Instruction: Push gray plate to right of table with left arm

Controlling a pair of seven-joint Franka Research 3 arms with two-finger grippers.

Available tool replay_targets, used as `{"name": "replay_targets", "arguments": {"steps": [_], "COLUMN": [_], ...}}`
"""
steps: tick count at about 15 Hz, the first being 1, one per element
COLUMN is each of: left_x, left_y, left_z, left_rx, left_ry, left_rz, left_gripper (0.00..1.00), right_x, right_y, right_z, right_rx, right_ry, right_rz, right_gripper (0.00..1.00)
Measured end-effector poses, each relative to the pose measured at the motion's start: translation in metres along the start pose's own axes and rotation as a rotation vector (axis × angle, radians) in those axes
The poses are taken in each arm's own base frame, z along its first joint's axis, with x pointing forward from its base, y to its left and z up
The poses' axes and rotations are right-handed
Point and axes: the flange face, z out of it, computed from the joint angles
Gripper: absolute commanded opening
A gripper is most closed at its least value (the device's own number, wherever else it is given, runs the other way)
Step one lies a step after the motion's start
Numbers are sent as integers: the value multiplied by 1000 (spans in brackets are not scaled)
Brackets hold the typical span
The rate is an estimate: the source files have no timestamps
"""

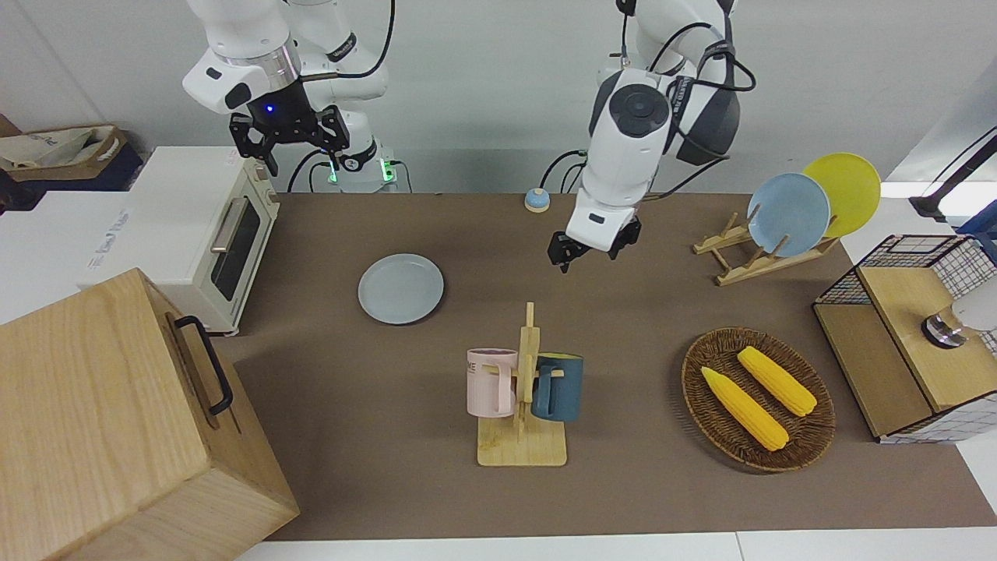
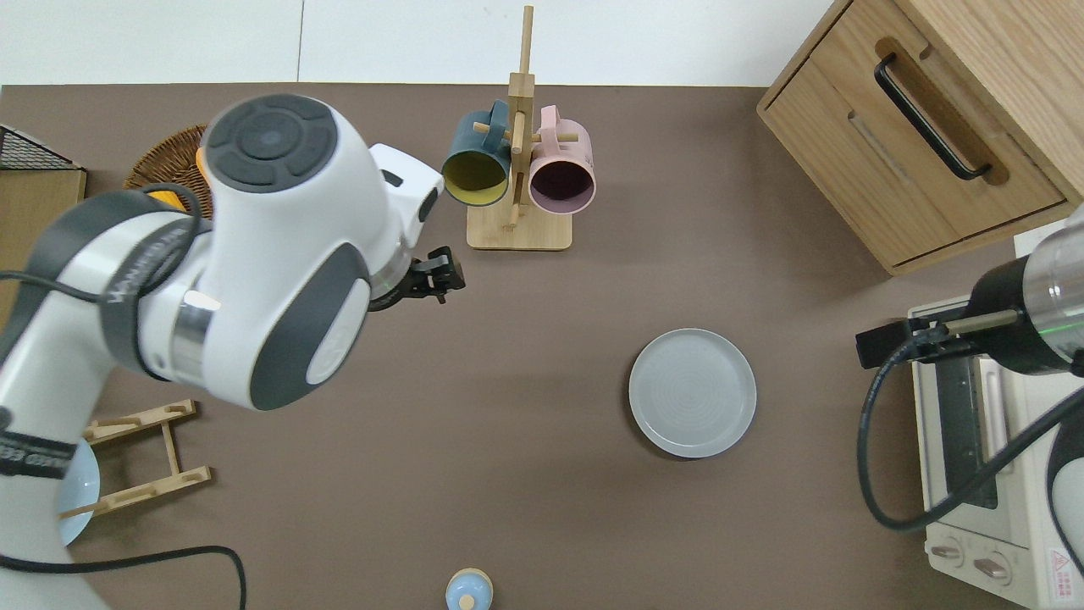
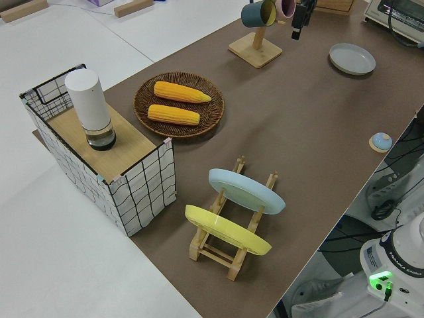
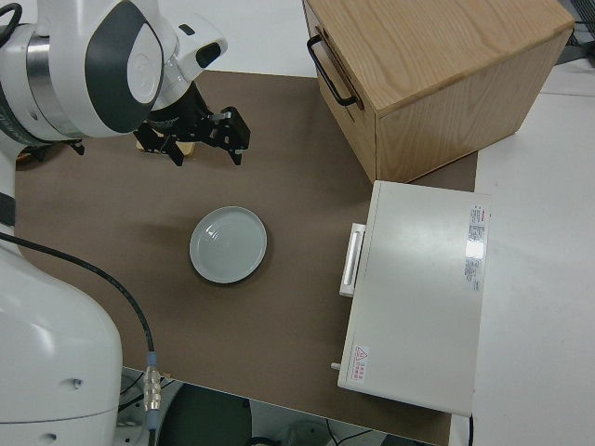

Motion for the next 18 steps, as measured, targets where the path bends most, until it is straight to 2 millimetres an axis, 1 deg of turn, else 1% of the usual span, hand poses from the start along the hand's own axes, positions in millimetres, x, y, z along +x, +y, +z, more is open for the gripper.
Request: {"name": "replay_targets", "arguments": {"steps": [1, 2, 5, 8, 9, 12, 13, 15, 18], "left_x": [3, 10, 24, 33, 34, 39, 36, 17, -12], "left_y": [-16, -41, -93, -141, -150, -194, -203, -205, -207], "left_z": [-9, -21, -38, -45, -47, -50, -46, -32, -17], "left_rx": [-1, -7, 11, 24, 25, 23, 23, 23, 26], "left_ry": [-1, 4, 21, 2, -1, -10, -12, 18, 42], "left_rz": [29, 70, 154, 150, 159, 194, 192, 199, 204], "left_gripper": [989, 991, 995, 995, 995, 1000, 1000, 1000, 1000], "right_x": [0, 0, 0, 0, 0, 0, 0, 0, 0], "right_y": [0, 0, 0, 0, 0, 0, 0, 0, 0], "right_z": [0, 0, 0, 0, 0, 0, 0, 0, 0], "right_rx": [0, 0, 0, 0, 0, 0, 0, 0, 0], "right_ry": [0, 0, 0, 0, 0, 0, 0, 0, 0], "right_rz": [0, 0, 0, 0, 0, 0, 0, 0, 0], "right_gripper": [983, 983, 983, 983, 983, 983, 983, 983, 983]}}
